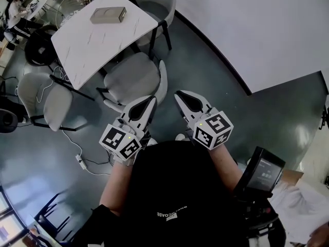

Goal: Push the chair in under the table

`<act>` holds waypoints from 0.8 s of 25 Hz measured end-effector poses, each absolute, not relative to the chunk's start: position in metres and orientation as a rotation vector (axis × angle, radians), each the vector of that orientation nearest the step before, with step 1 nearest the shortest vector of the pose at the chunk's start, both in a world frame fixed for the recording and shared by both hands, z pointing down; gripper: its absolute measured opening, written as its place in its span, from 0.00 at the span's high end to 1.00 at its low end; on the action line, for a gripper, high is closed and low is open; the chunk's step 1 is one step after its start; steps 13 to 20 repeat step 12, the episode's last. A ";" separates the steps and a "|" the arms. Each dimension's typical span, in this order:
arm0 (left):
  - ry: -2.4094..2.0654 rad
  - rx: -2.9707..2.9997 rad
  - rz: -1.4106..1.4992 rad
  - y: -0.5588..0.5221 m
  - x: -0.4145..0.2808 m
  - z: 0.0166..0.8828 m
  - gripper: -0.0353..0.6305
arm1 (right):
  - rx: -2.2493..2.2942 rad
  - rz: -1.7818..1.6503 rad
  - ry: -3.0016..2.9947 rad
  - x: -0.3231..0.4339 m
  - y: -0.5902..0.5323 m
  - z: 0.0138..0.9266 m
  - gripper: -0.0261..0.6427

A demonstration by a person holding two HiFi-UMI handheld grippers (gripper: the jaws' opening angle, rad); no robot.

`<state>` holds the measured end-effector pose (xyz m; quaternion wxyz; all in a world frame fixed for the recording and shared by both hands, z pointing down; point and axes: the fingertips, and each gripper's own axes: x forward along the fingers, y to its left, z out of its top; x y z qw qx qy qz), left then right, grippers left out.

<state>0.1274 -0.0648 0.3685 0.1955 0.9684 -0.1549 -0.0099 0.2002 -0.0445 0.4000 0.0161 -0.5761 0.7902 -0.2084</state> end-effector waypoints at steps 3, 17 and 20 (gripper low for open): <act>-0.433 2.699 -0.037 -0.066 0.127 0.369 0.94 | -1.787 -0.645 2.459 0.201 -0.045 0.400 0.91; -0.449 2.725 -0.026 -0.062 0.128 0.375 0.94 | -1.788 -0.633 2.468 0.202 -0.043 0.400 0.91; -0.449 2.725 -0.026 -0.062 0.128 0.375 0.94 | -1.788 -0.633 2.468 0.202 -0.043 0.400 0.91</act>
